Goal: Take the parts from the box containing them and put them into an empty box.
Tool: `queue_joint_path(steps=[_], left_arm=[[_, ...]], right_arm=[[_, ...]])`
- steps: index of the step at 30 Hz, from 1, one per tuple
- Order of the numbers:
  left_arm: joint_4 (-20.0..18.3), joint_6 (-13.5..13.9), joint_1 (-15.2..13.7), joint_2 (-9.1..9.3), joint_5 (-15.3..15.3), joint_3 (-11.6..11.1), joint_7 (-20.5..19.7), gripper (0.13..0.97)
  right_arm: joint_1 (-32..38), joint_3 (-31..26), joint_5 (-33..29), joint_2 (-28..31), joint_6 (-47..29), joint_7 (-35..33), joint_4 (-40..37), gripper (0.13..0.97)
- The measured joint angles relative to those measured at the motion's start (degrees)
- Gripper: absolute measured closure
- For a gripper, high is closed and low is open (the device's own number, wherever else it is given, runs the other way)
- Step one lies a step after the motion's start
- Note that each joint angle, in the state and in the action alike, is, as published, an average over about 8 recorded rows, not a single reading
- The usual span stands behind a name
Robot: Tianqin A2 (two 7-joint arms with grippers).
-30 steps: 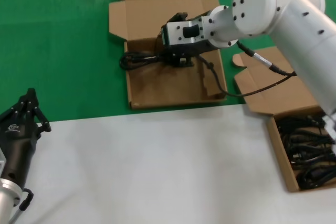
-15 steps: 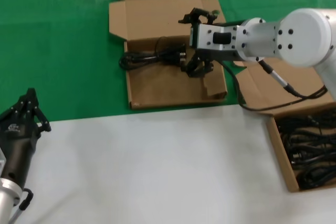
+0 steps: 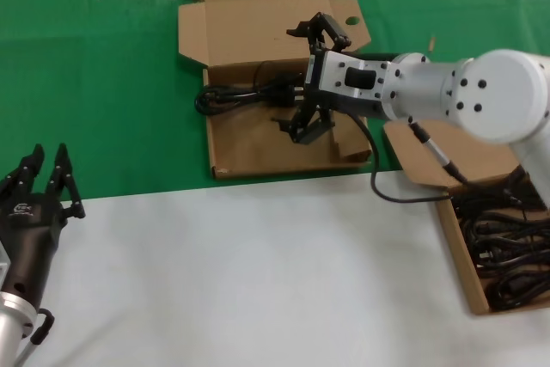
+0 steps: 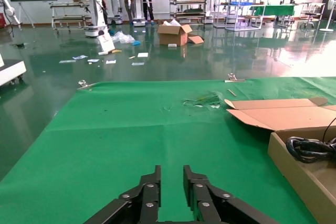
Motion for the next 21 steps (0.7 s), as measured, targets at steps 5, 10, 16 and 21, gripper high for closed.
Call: queue_joint_path(steps=[5, 10, 16, 21], left_arm=[[0.0, 0.0, 0.0, 0.00, 0.0, 0.0, 0.0, 0.852], [0.0, 0.0, 0.0, 0.00, 0.0, 0.0, 0.0, 0.757], [0.0, 0.0, 0.0, 0.00, 0.0, 0.0, 0.0, 0.647], [0.0, 0.0, 0.0, 0.00, 0.0, 0.0, 0.0, 0.514]], right_arm=[[-3.8, 2.1, 3.1, -0.2, 3.2, -0.5, 1.9, 0.197], [-7.7, 4.2, 6.3, -0.4, 6.4, -1.0, 3.8, 0.146], [-12.3, 6.8, 10.1, -0.7, 10.3, -1.6, 6.1, 0.135], [-16.2, 8.9, 13.3, -0.9, 13.6, -2.1, 8.0, 0.129]])
